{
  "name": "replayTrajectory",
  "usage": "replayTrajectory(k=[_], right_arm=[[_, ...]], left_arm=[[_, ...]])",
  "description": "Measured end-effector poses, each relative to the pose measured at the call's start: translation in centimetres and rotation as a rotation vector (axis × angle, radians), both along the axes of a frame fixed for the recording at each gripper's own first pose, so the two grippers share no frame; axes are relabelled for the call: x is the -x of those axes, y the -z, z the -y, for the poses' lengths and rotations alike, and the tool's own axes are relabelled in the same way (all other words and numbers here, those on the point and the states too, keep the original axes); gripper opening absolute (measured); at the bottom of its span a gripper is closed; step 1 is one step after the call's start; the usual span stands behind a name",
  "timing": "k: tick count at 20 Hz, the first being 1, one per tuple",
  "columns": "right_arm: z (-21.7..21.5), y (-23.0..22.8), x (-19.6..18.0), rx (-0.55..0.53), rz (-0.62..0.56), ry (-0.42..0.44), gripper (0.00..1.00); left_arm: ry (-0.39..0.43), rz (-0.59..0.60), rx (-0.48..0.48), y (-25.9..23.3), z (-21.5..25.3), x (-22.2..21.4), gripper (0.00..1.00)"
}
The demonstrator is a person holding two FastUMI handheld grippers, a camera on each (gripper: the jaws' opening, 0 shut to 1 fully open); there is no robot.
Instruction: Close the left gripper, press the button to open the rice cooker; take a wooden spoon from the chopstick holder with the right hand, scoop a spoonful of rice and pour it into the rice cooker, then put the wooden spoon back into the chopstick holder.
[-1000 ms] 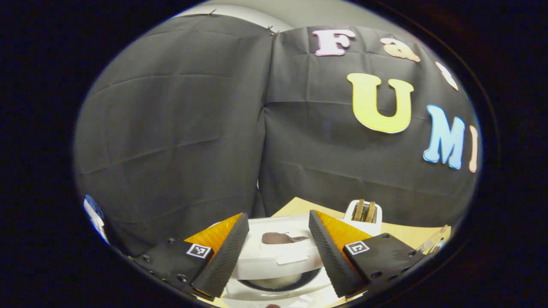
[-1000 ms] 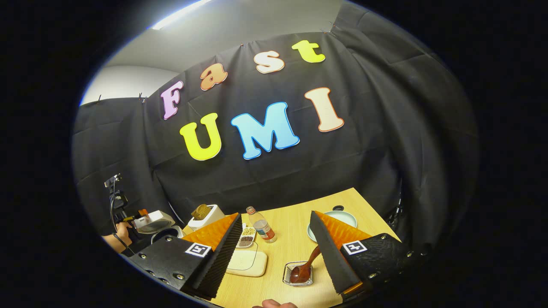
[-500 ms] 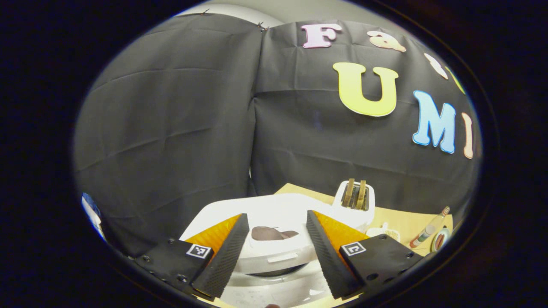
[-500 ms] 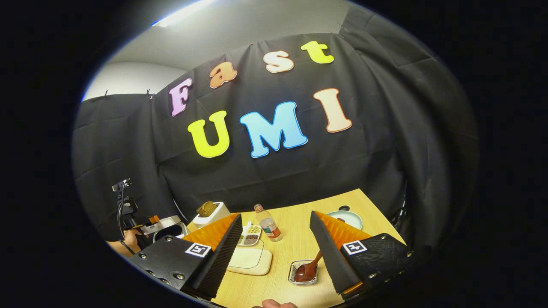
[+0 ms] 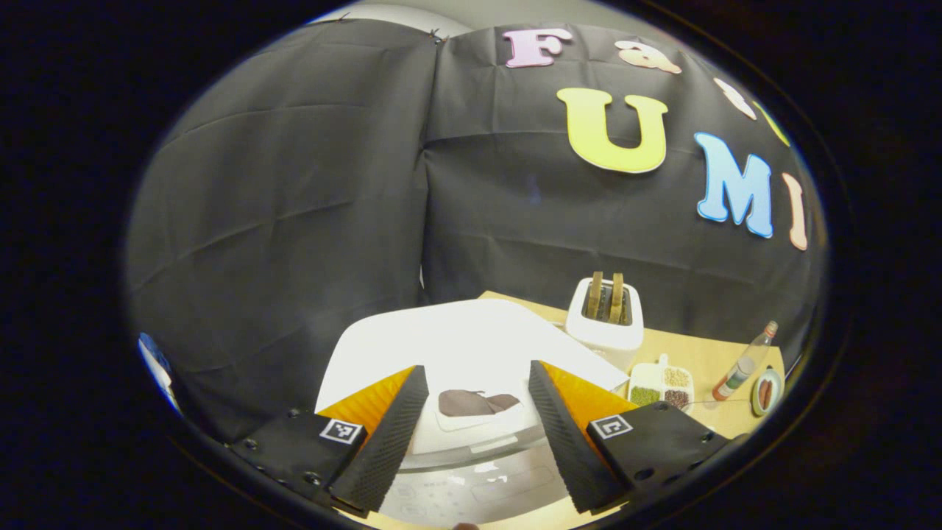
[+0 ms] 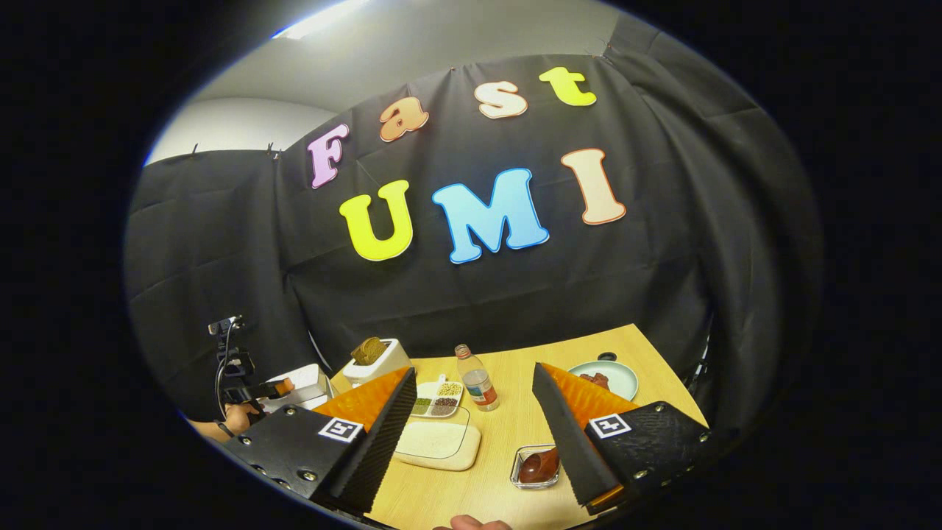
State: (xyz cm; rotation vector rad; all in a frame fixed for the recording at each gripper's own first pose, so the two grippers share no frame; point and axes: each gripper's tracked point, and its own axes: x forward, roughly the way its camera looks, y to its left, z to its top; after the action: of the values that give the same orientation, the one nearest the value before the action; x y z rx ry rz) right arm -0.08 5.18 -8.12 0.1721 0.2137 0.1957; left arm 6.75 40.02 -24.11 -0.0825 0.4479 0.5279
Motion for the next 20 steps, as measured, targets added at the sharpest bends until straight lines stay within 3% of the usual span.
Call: replayTrajectory(k=[3,4,5,7,8,9,10,11,16,18,19,20], right_arm=[[0.3,0.4,0.2,-0.010,-0.016,0.015,0.96],[0.4,0.5,0.2,-0.012,-0.017,0.019,0.96],[0.5,0.4,0.2,-0.011,-0.016,0.023,0.96],[0.6,0.6,0.3,-0.011,-0.017,0.028,0.96],[0.6,0.7,0.4,-0.011,-0.019,0.030,0.96],[0.6,0.8,0.4,-0.011,-0.023,0.032,0.96],[0.6,1.0,0.4,-0.012,-0.027,0.032,0.96],[0.6,1.1,0.4,-0.013,-0.030,0.033,0.96],[0.4,1.7,0.4,-0.018,-0.041,0.031,0.96],[0.4,1.8,0.5,-0.022,-0.044,0.032,0.96],[0.5,1.8,0.6,-0.025,-0.043,0.032,0.96],[0.5,1.8,0.6,-0.027,-0.042,0.033,0.96]], left_arm=[[-0.001,-0.023,0.006,0.9,0.1,0.3,0.97],[0.001,-0.028,0.000,0.9,0.1,0.1,0.92],[0.002,-0.030,-0.001,1.1,0.1,0.0,0.97],[0.001,-0.034,0.003,1.2,0.2,0.2,0.97],[0.002,-0.039,0.001,1.2,0.2,0.2,0.92],[0.003,-0.045,0.000,1.3,0.2,0.4,0.97],[0.003,-0.048,0.000,1.2,0.2,0.4,0.92],[0.001,-0.046,-0.001,1.2,0.1,0.3,0.97],[-0.019,-0.093,0.017,1.9,0.2,0.6,1.00],[-0.030,-0.113,0.039,2.3,0.3,0.7,0.99],[-0.026,-0.117,0.033,1.9,0.5,1.1,0.93],[-0.018,-0.115,0.029,1.6,0.5,1.0,1.00]])
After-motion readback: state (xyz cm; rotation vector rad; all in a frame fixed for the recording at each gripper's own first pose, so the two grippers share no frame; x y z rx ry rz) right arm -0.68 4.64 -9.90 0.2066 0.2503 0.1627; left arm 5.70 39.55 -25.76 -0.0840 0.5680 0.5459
